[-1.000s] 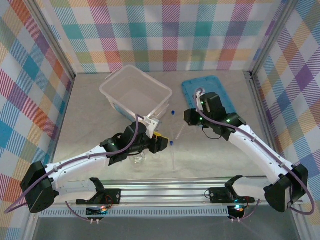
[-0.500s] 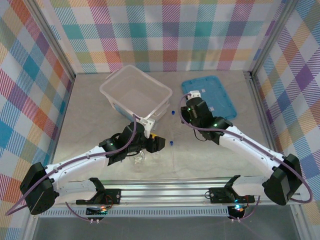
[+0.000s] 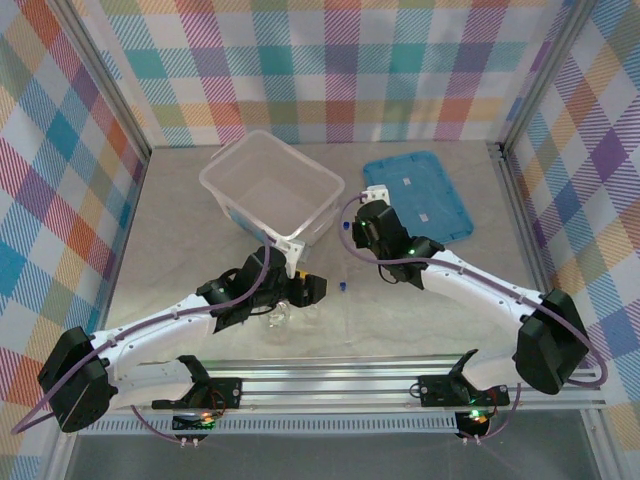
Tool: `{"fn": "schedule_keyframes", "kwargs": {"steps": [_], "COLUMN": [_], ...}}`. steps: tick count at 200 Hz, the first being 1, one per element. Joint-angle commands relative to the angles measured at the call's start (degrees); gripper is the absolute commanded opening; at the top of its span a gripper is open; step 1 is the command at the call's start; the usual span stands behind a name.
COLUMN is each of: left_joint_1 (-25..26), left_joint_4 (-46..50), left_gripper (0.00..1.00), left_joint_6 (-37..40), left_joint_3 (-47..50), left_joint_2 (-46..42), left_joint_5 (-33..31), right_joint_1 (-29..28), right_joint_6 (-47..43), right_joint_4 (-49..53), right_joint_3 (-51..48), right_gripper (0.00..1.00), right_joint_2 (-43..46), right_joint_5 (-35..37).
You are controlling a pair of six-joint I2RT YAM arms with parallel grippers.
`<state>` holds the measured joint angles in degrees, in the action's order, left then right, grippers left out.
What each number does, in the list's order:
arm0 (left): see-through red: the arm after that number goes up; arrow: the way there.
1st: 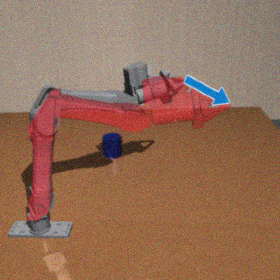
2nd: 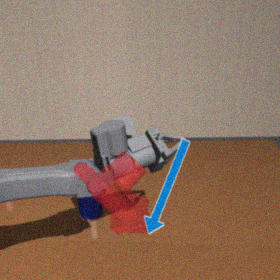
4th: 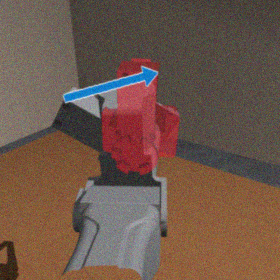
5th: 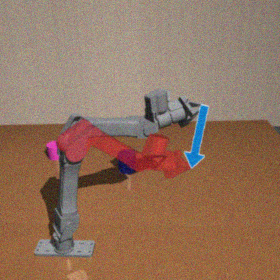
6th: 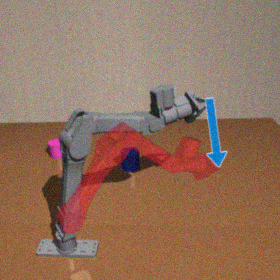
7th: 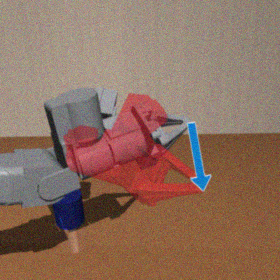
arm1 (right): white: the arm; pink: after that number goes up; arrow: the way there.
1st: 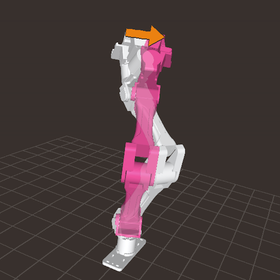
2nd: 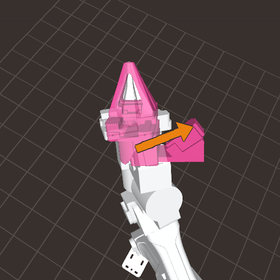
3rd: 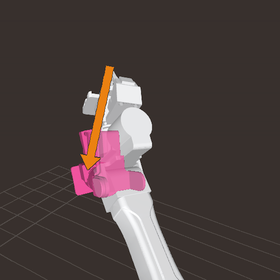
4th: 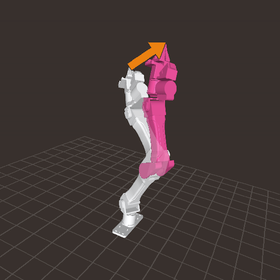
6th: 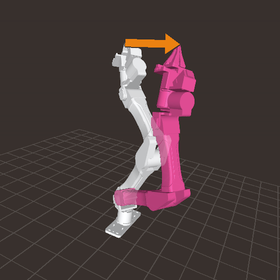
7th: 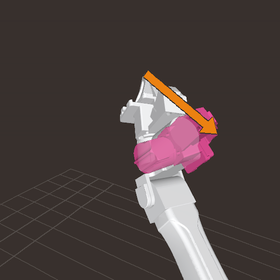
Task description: Organize the chemistry lab equipment
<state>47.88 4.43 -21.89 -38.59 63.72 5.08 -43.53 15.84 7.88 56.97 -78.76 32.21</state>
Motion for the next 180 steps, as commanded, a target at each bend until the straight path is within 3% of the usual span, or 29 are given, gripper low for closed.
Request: {"fn": "schedule_keyframes", "kwargs": {"steps": [1,180], "left_joint_1": [-0.94,-1.72], "left_joint_4": [-0.16,-0.29], "left_gripper": [0.62,0.62], "left_joint_6": [-0.96,-1.46], "left_joint_3": [0.69,2.15], "left_joint_2": [-1.13,-1.79], "left_joint_5": [1.11,1.51], "right_joint_1": [-0.33,-0.34], "right_joint_6": [-1.46,1.0], "right_joint_4": [-3.97,-5.74], "right_joint_3": [-0.61,-2.55], "right_gripper": [0.14,0.15], "right_joint_2": [-1.08,-5.13], "right_joint_5": [1.79,1.63]}}
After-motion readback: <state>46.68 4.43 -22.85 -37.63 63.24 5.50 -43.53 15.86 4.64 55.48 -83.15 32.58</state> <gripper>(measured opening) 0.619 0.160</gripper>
